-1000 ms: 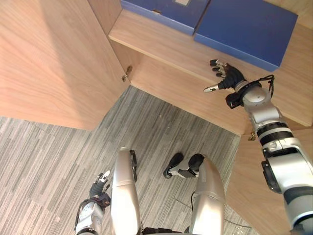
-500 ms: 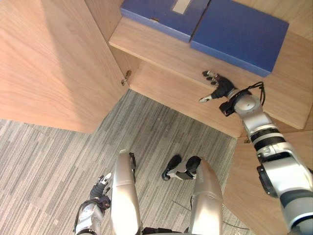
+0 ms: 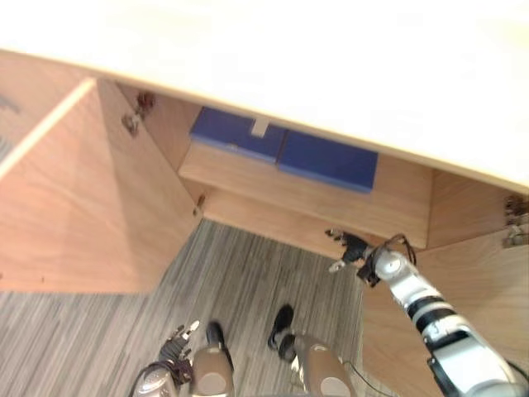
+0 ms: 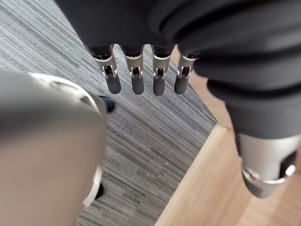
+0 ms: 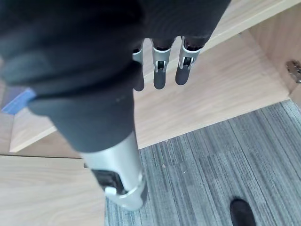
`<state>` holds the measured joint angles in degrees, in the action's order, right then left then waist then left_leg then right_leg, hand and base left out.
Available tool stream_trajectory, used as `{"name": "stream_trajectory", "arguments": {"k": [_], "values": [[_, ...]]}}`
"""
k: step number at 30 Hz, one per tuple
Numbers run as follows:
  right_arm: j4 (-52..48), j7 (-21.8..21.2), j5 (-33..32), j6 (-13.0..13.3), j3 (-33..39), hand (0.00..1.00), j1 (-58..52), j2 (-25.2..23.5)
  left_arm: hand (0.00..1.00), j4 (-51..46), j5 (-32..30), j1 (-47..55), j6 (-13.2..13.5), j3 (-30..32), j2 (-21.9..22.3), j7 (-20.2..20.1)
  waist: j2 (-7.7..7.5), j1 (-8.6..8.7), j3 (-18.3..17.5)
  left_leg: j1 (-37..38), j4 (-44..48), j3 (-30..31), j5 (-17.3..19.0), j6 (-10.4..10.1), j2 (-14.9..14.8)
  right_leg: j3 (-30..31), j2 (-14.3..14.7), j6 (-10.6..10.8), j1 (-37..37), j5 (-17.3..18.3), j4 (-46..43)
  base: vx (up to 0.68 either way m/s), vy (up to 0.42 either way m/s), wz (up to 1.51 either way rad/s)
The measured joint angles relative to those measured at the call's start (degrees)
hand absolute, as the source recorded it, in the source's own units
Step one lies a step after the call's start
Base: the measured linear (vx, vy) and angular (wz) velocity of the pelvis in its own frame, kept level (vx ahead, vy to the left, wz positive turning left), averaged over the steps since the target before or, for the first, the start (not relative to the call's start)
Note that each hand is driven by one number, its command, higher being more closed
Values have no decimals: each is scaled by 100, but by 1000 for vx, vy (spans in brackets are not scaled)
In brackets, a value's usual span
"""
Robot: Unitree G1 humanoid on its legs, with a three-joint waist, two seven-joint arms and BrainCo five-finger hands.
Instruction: Walk over to the cabinet, pick up the folder, carry it to the office cabinet, place the folder inside the office cabinet, then close the office cabinet door
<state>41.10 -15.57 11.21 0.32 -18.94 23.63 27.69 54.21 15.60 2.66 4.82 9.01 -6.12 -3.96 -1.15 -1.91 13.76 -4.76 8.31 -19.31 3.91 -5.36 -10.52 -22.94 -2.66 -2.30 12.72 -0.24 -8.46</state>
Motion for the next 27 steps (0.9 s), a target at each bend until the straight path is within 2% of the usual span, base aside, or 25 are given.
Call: {"name": "stream_trajectory", "arguments": {"k": [2,3,5,7,8,10,12,15,17,19,20,22,23,24,25,27], "values": [[-327,14,-87,1,455,0,-608,-264,0,42,-238,-5,2,-7,49,12,-18,107,-377,288,-286,-169,-35,66,140,146,62,112,-389,-372,713,140,165,-30],[-410,18,-106,5,575,0,-758,-360,0,52,-271,-5,2,-7,46,15,-28,140,-478,318,-304,-183,-23,83,159,180,62,142,-454,-441,844,89,151,-24],[-572,132,-105,15,1043,0,-1269,-809,0,119,-625,-62,3,-40,38,45,-32,230,-760,448,-333,-266,52,163,291,351,47,239,-698,-708,1320,52,145,-26],[-524,276,-105,11,1207,0,-1540,-1125,0,176,-861,-131,-4,-120,40,89,-26,253,-816,544,-333,-327,79,181,341,462,31,256,-750,-731,1329,1,103,-28],[-353,405,-107,4,1328,0,-1805,-1459,0,191,-1024,-189,-4,-183,40,133,-21,270,-879,622,-331,-364,160,195,349,543,19,271,-785,-744,1329,-27,87,-31],[65,525,-121,-11,1355,0,-1963,-1761,0,282,-1171,-250,-7,-277,37,180,-40,274,-948,712,-329,-479,214,185,339,668,43,268,-807,-766,1330,-29,77,-38],[911,801,-239,-42,1774,0,-2258,-2242,0,391,-1447,-297,-32,-459,110,251,-16,311,-986,925,-317,-678,286,181,345,887,65,283,-907,-805,1331,-43,57,-49],[1759,1118,-667,-95,2592,0,-2659,-2530,0,563,-1823,-292,-54,-643,195,279,-4,376,-993,1372,-304,-1003,394,143,324,1211,142,278,-1180,-836,1330,-51,46,-55],[1956,1361,-944,-88,3062,0,-2708,-2529,0,691,-1965,-279,-68,-749,226,317,29,451,-1045,1580,-278,-1304,476,91,298,1518,216,283,-1256,-884,1329,-97,40,-88],[2031,1531,-1249,-63,3311,0,-2771,-2561,0,717,-1989,-255,-69,-837,233,382,29,472,-1078,1725,-68,-1733,681,-35,170,1917,367,274,-1254,-906,1313,-124,4,-118],[2036,1626,-1463,-25,3362,0,-2795,-2566,0,720,-1955,-196,-69,-856,245,433,71,476,-1082,1795,291,-2080,904,-159,-15,2270,528,269,-1212,-899,1225,-97,-10,-157],[2064,1790,-1642,8,3376,0,-2800,-2578,0,721,-1890,-113,-59,-869,251,488,83,457,-1101,1666,1056,-1810,1021,-104,-186,2841,741,139,-978,-811,889,-52,-37,-172],[2093,1877,-1750,68,3465,0,-2802,-2577,0,726,-1783,-70,-46,-883,299,505,104,465,-1107,1455,1425,-1155,1089,-5,-184,3193,827,116,-739,-782,654,-20,-81,-134],[2095,1915,-1802,101,3552,0,-2801,-2556,0,738,-1765,-61,-33,-881,354,513,85,473,-1087,1365,1564,-776,1174,51,-153,3371,893,123,-639,-777,607,-63,-76,-153],[2139,2006,-1881,116,3743,0,-2801,-2469,0,831,-1717,-117,21,-876,469,519,228,483,-1044,1257,1669,-112,1300,35,-91,3709,1061,135,-490,-774,582,-84,-13,-141],[2340,2098,-1925,141,3819,0,-2837,-2383,0,908,-1670,-146,48,-868,512,522,283,497,-1039,1352,1335,420,1357,87,148,4136,1229,188,-298,-807,586,-101,39,-137]]}}
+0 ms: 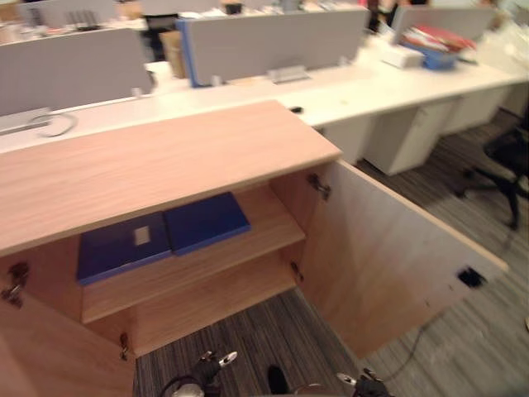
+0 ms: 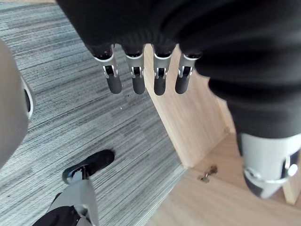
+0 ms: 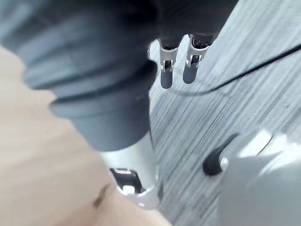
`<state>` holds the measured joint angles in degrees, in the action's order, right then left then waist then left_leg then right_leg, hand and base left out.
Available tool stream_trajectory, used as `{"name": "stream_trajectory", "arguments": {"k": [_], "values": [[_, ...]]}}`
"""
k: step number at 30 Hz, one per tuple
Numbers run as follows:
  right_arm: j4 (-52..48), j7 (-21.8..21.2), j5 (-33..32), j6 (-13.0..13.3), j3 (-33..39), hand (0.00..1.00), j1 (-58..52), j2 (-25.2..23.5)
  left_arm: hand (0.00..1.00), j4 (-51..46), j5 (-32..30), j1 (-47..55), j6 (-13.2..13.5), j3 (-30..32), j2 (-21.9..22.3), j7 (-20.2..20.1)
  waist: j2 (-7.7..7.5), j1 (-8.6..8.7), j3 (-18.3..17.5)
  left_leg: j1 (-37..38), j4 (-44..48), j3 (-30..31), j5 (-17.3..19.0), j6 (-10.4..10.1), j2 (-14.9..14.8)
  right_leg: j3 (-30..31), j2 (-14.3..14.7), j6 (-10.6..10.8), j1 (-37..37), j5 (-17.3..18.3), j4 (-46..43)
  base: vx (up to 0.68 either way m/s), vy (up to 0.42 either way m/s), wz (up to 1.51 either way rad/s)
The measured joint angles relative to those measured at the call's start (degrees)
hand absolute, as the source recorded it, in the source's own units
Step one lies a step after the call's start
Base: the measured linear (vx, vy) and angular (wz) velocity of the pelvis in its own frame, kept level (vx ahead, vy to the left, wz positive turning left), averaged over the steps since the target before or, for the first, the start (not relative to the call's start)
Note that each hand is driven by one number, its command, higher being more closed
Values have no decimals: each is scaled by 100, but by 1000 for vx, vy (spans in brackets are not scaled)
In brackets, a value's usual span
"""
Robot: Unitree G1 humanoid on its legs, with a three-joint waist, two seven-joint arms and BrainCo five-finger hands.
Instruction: Walk over to the cabinet, pick up the folder, carry it to the office cabinet, place the folder inside the office cabinet, then close the office cabinet door
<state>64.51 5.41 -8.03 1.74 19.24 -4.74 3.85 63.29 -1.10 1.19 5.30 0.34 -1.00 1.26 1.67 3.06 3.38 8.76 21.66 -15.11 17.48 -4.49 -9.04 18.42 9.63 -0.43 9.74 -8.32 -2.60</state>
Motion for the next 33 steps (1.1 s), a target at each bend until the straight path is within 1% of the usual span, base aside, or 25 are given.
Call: {"name": "stream_trajectory", "arguments": {"k": [1,2,3,4,5,6,7,8,12,13,14,15,16,17,18,20,21,23,24,25,27,28,29,31,33], "values": [[50,30,-5,4,106,0,-64,-7,0,30,82,-18,22,8,-17,5,39,39,-13,98,-347,39,-6,14,95,209,78,72,133,-16,25,-85,32,-108],[51,52,-47,7,220,0,-83,-16,0,49,111,-45,23,9,-19,13,97,79,37,204,-652,-108,21,62,76,318,184,150,219,21,36,-99,12,-126],[37,81,-194,5,446,0,-87,11,0,85,113,-55,51,11,18,34,294,74,69,288,-988,-498,216,-127,-92,365,465,12,667,57,-790,-55,17,-99],[18,99,-255,3,499,0,-109,10,0,172,113,-60,52,16,6,41,270,96,105,311,-997,-645,184,-149,-39,365,500,-91,839,157,-1477,49,73,-112],[-43,117,-435,25,672,0,-235,33,0,251,109,-73,59,5,-20,40,263,120,133,541,-1205,-807,129,-180,222,582,424,135,765,725,-1653,101,94,-95],[-136,136,-546,41,702,0,-259,56,0,253,106,-44,75,3,-17,39,346,135,155,591,-1335,-914,58,-106,259,724,455,179,750,678,-1562,96,97,-82],[-215,140,-671,85,713,0,-268,46,0,254,106,-37,76,2,-17,38,416,213,158,586,-1392,-949,37,-111,276,752,463,182,784,659,-1533,31,67,-58],[-349,157,-964,124,823,0,-276,-50,0,244,91,-54,90,3,-36,37,464,303,177,586,-1537,-1025,-51,-53,417,889,469,216,876,633,-1534,38,63,-42],[-854,225,-1353,171,871,0,-281,-344,0,242,58,-24,109,-5,15,29,442,322,348,757,-1689,-1314,-154,-18,615,1138,502,282,886,577,-1521,18,41,-43],[-1012,264,-1354,174,875,0,-273,-360,0,243,56,-12,109,-8,29,29,453,313,394,777,-1688,-1382,-157,-14,614,1032,444,268,901,583,-1515,-66,64,-44],[-1426,364,-1349,188,911,0,-259,-403,0,236,39,-27,109,-23,26,28,430,304,566,845,-1701,-1502,-164,19,673,280,140,77,971,672,-1575,-93,72,-34],[-1779,453,-1346,190,1039,0,-328,-469,0,190,39,-2,107,-12,14,28,434,295,572,830,-1748,-1582,-155,85,698,-369,-142,-104,1113,760,-1640,-97,81,-31],[-2008,517,-1339,196,1102,0,-346,-520,0,181,42,15,105,16,9,28,437,257,595,814,-1766,-1631,-150,112,691,-776,-312,-142,1210,777,-1812,-29,72,-26],[-2433,615,-1331,211,1118,0,-384,-551,0,155,61,15,102,119,9,24,424,226,636,799,-1766,-1685,-149,112,711,-1427,-687,-185,1461,955,-2632,24,56,-8],[-2719,670,-1328,237,1224,0,-433,-553,0,114,59,27,81,113,-15,23,369,248,661,823,-1763,-1643,-148,111,781,-1732,-966,-86,1503,1449,-3395,65,42,-2],[-2971,767,-1309,282,1323,0,-389,-504,0,-31,60,81,70,114,-91,21,249,227,688,821,-1708,-1642,-93,125,924,-1790,-1108,-9,1438,1950,-3393,143,-2,-18],[-3050,790,-1301,282,1321,0,-350,-479,0,-33,55,87,59,123,-101,21,270,229,703,799,-1667,-1633,-94,125,900,-1769,-1044,-12,1422,1948,-3353,238,-31,-33],[-3715,857,-1287,293,1314,0,-362,-537,0,-144,35,104,42,117,-92,21,288,217,692,735,-1417,-1583,-105,142,684,-1743,-850,-92,1286,1895,-3106,203,-36,-24],[-3877,871,-1262,312,1312,0,-363,-529,0,-186,19,104,39,109,-78,14,286,212,693,712,-1326,-1545,-117,162,644,-1740,-829,-117,1223,1870,-3013,135,-35,-6],[-4239,915,-1097,457,1266,0,-358,-462,0,-335,-119,83,49,102,-29,-30,205,190,722,500,-1219,-1245,-73,175,634,-1733,-861,-124,1070,1728,-2667,82,-20,5],[-4404,940,-1077,527,1259,0,-270,-413,0,-379,-139,59,80,104,-20,-32,211,163,704,281,-1345,-1031,-78,172,680,-1728,-906,-109,1013,1584,-2425,-14,4,5],[-4530,955,-1019,565,1241,0,-150,-401,0,-403,-138,51,72,109,-32,-30,197,149,698,79,-1522,-960,-208,183,671,-1731,-913,-69,976,1477,-2254,-88,35,-7],[-4620,971,-849,574,1198,0,-84,-403,0,-442,-136,58,66,125,-69,-24,175,77,667,52,-1541,-938,-406,194,688,-1696,-913,-21,910,1410,-2144,-70,49,-1],[-4729,976,-633,574,1084,0,-20,-404,0,-480,-134,57,67,131,-105,-11,192,39,583,30,-1567,-908,-470,207,677,-1727,-918,44,774,1257,-1838,-19,83,10],[-4898,994,-203,575,1054,0,185,-387,0,-501,-134,62,65,137,-130,-10,194,-35,572,-16,-1561,-799,-547,204,661,-1821,-949,106,489,945,-1255,-11,136,20]]}}
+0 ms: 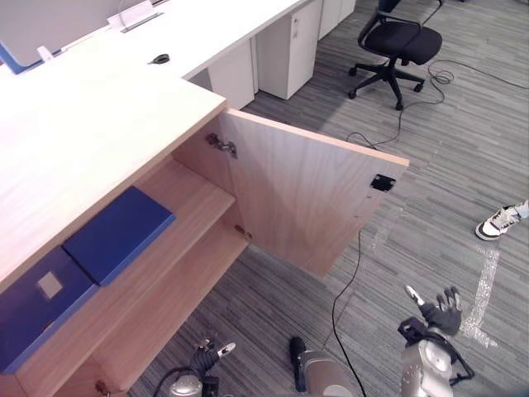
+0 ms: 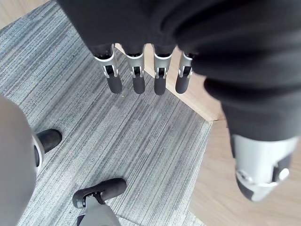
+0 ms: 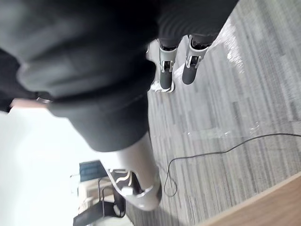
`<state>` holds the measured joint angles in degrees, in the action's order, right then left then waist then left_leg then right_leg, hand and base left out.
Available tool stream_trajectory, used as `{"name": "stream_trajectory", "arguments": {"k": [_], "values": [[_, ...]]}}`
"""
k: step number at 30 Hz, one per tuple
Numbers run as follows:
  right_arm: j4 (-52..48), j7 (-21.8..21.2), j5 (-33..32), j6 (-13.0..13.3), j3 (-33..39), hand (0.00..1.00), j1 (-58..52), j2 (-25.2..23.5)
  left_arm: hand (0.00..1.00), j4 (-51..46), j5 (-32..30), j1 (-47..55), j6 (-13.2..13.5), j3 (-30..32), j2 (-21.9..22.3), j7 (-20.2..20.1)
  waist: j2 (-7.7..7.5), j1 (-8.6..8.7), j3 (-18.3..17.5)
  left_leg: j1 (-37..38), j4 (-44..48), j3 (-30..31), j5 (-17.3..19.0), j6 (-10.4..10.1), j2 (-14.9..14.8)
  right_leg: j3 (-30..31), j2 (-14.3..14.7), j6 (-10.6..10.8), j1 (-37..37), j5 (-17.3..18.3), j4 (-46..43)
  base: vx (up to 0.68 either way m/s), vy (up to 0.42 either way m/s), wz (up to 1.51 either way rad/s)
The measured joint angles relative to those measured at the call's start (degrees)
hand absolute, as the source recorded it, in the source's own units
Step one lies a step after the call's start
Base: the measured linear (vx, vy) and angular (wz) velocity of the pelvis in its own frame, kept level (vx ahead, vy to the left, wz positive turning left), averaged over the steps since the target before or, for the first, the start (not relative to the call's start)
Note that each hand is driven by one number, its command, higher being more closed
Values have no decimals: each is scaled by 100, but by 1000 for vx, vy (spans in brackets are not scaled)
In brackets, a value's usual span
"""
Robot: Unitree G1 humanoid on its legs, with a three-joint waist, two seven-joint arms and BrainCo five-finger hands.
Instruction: Walk over to the cabinet, pick up the folder, carry it to the office cabinet, place the folder inside the office cabinet, then close the office cabinet door
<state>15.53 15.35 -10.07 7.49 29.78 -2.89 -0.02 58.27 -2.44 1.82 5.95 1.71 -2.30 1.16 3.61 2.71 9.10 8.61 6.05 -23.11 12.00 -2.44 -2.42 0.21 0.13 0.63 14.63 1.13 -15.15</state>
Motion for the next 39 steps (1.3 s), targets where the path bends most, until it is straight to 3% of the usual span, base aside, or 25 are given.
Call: {"name": "stream_trajectory", "arguments": {"k": [7,9,14,25,28,30,31,33,37,39], "values": [[-21,2,232,9,-89,0,712,645,0,0,-2,193,-41,-1,-32,-11,6,-222,-211,-49,20,299,-85,5,35,-226,-113,71,-508,-446,949,8,76,20],[60,-30,223,41,-410,0,973,1110,0,0,-3,205,-49,-8,-47,-28,1,-239,-305,-42,22,481,-160,-21,76,-357,-189,80,-686,-517,1169,-7,25,30],[621,-145,167,138,-838,0,1782,1565,0,3,-1,252,-52,-33,-128,-39,0,-349,-449,-22,21,627,-255,-12,113,-466,-238,76,-986,-701,1593,-42,-2,13],[1762,-327,-387,124,-1582,0,2569,2499,0,7,130,307,-55,-151,-241,-50,-2,-379,-468,47,-99,852,-259,-4,69,-636,-191,13,-1244,-997,1997,-92,-18,7],[1781,-695,-838,70,-2772,0,2549,3264,0,13,126,364,-53,-151,-308,-94,-10,-273,-463,46,-178,826,-250,10,44,-597,-140,-12,-1167,-1055,2027,-146,-23,-12],[1327,-1503,-1145,-10,-3904,0,2221,4217,0,69,119,387,-53,-151,-407,-241,-59,-205,-457,54,-175,791,-207,50,-31,-527,-43,-17,-1143,-1042,2032,-140,-52,-18],[1136,-1640,-1155,-7,-4200,0,2124,4466,0,71,112,397,-53,-149,-434,-278,-77,-203,-466,52,-175,776,-198,39,-54,-500,-15,-21,-1133,-1037,2033,-103,-86,-27],[-87,-2463,-1137,-16,-5168,0,1762,5412,0,113,38,427,-53,-145,-522,-432,-131,-157,-603,-28,-108,679,-172,-3,-158,-411,107,-77,-1038,-1046,2033,-90,-120,-27],[-1862,-3826,-1101,-70,-6067,0,1312,5937,0,202,-43,391,-5,-131,-534,-619,-266,-200,-743,-103,-63,671,-200,-96,-311,-402,264,-183,-966,-1044,2031,-31,-126,-6],[-2679,-4170,-1147,-64,-6374,0,1235,5678,0,201,-106,349,26,-121,-506,-676,-274,-282,-764,-157,-74,682,-234,-150,-357,-413,311,-198,-916,-1039,2030,-9,-105,4]]}}
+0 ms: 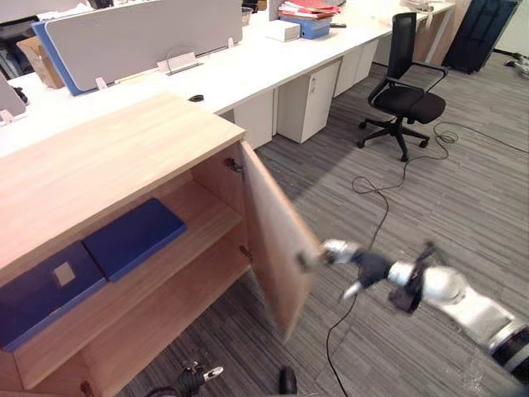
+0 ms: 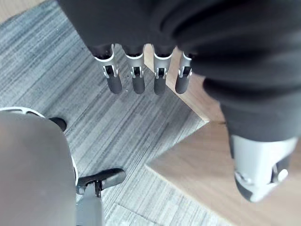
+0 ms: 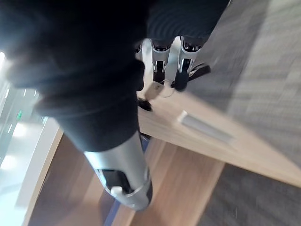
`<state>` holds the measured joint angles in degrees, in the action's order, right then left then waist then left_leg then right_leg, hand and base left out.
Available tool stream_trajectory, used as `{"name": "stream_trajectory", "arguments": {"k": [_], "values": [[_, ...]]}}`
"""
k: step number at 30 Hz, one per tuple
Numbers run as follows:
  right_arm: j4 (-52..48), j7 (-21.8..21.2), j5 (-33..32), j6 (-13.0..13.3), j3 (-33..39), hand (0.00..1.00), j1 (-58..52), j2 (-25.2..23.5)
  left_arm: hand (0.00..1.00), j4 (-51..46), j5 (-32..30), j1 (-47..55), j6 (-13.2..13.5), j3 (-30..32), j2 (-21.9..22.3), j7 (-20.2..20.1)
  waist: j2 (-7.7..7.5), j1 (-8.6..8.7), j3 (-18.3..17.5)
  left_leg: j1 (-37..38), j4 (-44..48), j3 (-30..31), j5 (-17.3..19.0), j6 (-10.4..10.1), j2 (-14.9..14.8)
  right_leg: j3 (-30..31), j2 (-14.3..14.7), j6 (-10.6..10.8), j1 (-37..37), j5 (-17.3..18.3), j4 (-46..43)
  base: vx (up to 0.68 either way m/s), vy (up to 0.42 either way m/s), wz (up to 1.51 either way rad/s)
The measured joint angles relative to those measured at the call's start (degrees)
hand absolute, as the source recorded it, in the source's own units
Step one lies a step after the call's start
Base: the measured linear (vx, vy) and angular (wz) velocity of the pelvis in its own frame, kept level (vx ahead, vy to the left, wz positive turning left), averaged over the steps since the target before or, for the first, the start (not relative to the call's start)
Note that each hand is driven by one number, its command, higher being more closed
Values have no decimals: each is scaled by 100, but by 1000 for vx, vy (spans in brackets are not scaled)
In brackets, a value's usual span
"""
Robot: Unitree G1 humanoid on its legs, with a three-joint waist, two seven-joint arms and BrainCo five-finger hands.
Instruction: Walk over to the cabinet, pick up the folder, carry it to the office cabinet, place the folder inside the office cabinet, then close the office cabinet door
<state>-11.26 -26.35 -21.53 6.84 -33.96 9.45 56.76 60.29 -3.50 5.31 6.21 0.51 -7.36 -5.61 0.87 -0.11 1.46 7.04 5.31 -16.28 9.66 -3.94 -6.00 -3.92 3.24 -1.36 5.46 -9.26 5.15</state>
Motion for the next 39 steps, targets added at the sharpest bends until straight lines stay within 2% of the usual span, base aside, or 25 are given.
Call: {"name": "stream_trajectory", "arguments": {"k": [2,5,11,17,19,22,24,27,29,31,33,34,35,36,37,38,39], "values": [[-770,-963,-89,-1,-735,0,-47,42,0,-2,-98,-52,48,151,17,-41,-20,-208,12,-45,-43,2,-42,-45,-25,-15,35,-36,62,-34,-3,12,-60,5],[-1004,-1292,-330,-27,-1009,0,-114,48,0,15,-130,-42,50,301,3,-42,-64,-246,39,-45,-87,-24,-60,-48,-32,6,53,-69,101,-56,-28,32,-22,-5],[-1150,-1451,-1046,-261,-1039,0,8,55,0,55,-160,-80,116,331,-40,-44,-155,-287,69,-49,-87,-62,-37,-12,5,31,25,-106,116,-92,-28,25,26,-4],[-1123,-1515,-1318,-380,-1126,0,41,13,0,118,-161,-147,115,406,-53,-45,-190,-408,69,-107,-81,213,-68,47,59,-250,-105,-115,36,-107,-22,2,37,25],[-925,-1502,-1306,-377,-1091,0,-36,-145,0,137,-165,-156,114,435,-55,-45,-202,-431,78,-117,-79,336,-89,80,93,-353,-166,-114,-9,-106,2,-33,57,36],[-194,-1407,-983,-367,-736,0,-636,-681,0,180,-186,-159,111,514,-77,-45,-212,-470,111,-120,-71,535,-115,122,147,-539,-268,-59,-120,-66,7,-51,50,38],[423,-1217,-429,-320,-360,0,-1117,-1180,0,225,-271,-147,94,522,-104,-44,-204,-478,124,-131,-69,727,-135,134,168,-702,-328,-16,-194,-27,7,-45,48,50],[1887,-806,290,-246,523,0,-1631,-2365,0,216,-300,10,64,532,-149,-40,-183,-446,232,-209,12,1036,-141,127,165,-1003,-383,23,-298,67,-25,-21,30,48],[2991,-260,840,-130,1276,0,-1703,-3214,0,195,-271,-10,41,540,-187,-14,-177,-401,339,-496,338,1400,-81,75,140,-1383,-429,31,-347,174,-48,-6,-14,97],[3589,259,1371,-71,1849,0,-1699,-3668,0,71,-258,-66,18,534,-170,53,-140,-393,479,-725,736,1420,92,66,36,-1711,-447,18,-437,299,-98,-18,-11,99],[4236,948,2085,-56,2529,0,-1704,-4016,0,-27,-130,-57,-24,483,-136,188,-56,-411,561,-820,1082,251,218,182,-509,-2204,-510,13,-583,510,-197,10,16,107],[4397,1113,2195,-59,2693,0,-1691,-4082,0,-28,-98,-62,-26,464,-138,224,-49,-408,556,-825,1112,-104,215,235,-632,-2298,-560,38,-587,541,-224,48,31,107],[4743,1436,2312,-64,3023,0,-1641,-4227,0,-35,-45,-66,-27,377,-144,301,-21,-396,541,-826,1131,-759,158,331,-806,-2501,-682,90,-580,576,-256,80,72,97],[5136,1697,2403,-85,3296,0,-1555,-4314,0,-37,-40,-62,-37,311,-130,353,29,-377,515,-829,1112,-1256,21,326,-902,-2699,-797,149,-578,580,-272,110,113,92],[5331,1810,2452,-110,3397,0,-1519,-4332,0,-37,-36,-59,-41,281,-100,379,71,-361,498,-829,1076,-1346,-127,292,-913,-2774,-835,207,-577,550,-280,155,184,71],[5749,2013,2498,-159,3526,0,-1423,-4403,0,-37,-32,-55,-45,272,-32,415,155,-394,478,-813,964,-1324,-232,59,-835,-2851,-919,273,-585,491,-311,173,214,48],[6127,2152,2495,-206,3667,0,-1306,-4536,0,-37,-34,-57,-54,264,-20,426,154,-395,479,-786,832,-1260,-263,-4,-701,-2923,-1025,327,-589,486,-353,151,196,41]]}}
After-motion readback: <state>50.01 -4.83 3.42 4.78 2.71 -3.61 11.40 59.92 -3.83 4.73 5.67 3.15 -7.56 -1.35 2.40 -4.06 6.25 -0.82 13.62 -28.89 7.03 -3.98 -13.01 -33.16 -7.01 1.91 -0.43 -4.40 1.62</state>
